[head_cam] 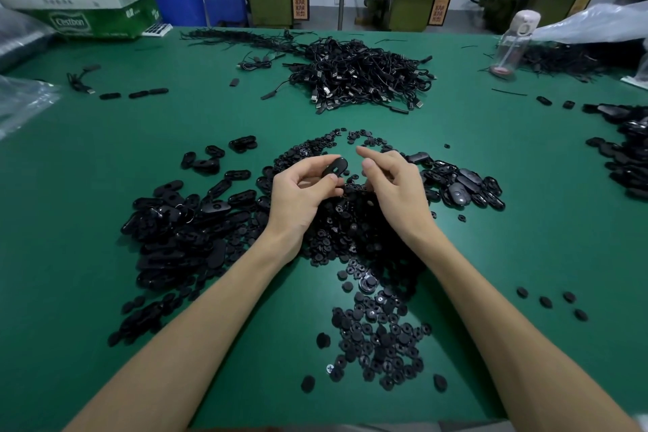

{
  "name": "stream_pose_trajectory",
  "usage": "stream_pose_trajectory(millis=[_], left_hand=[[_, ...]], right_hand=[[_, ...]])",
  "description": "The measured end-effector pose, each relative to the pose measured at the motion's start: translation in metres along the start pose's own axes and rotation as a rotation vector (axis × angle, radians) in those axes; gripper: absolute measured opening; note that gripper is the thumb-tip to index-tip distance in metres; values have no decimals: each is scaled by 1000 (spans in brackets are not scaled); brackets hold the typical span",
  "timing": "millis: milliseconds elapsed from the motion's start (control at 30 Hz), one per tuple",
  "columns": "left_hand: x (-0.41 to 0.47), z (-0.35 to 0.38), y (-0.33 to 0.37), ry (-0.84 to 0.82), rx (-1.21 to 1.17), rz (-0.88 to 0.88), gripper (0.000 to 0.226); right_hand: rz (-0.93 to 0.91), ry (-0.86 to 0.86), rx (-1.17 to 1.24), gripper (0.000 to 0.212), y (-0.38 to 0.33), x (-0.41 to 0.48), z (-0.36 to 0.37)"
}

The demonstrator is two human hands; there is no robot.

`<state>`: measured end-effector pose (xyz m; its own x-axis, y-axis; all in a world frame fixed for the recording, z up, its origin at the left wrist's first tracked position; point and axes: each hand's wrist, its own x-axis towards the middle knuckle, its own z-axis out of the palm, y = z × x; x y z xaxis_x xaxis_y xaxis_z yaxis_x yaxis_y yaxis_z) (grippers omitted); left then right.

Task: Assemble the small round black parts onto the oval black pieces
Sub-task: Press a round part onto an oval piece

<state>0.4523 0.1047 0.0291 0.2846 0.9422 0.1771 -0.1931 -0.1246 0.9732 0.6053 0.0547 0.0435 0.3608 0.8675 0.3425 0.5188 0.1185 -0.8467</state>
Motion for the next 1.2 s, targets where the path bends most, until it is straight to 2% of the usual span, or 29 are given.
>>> stream_pose_trajectory(millis=[100,233,400,567,700,900,1200], left_hand=[[0,0,0,17,0,7,30],[0,0,-1,19,0,15,28],[1,0,-2,28,21,13,28],[1,2,-1,22,60,23,28],[0,2,0,10,81,27,26],[0,2,-1,8,73,23,19],[1,1,-4,22,56,44,23]], right_hand=[[-16,-19,95,30,-2,-3,0],[-10,-42,270,15,-5,-6,0],[-17,-71,360,8,-7,-7,1],[-26,-92,336,2,-4,-6,2],[-63,-59,205,9,-3,-6,5],[-64,-58,189,5,-4,-8,7],[-37,16,186,7,-2,-9,6]])
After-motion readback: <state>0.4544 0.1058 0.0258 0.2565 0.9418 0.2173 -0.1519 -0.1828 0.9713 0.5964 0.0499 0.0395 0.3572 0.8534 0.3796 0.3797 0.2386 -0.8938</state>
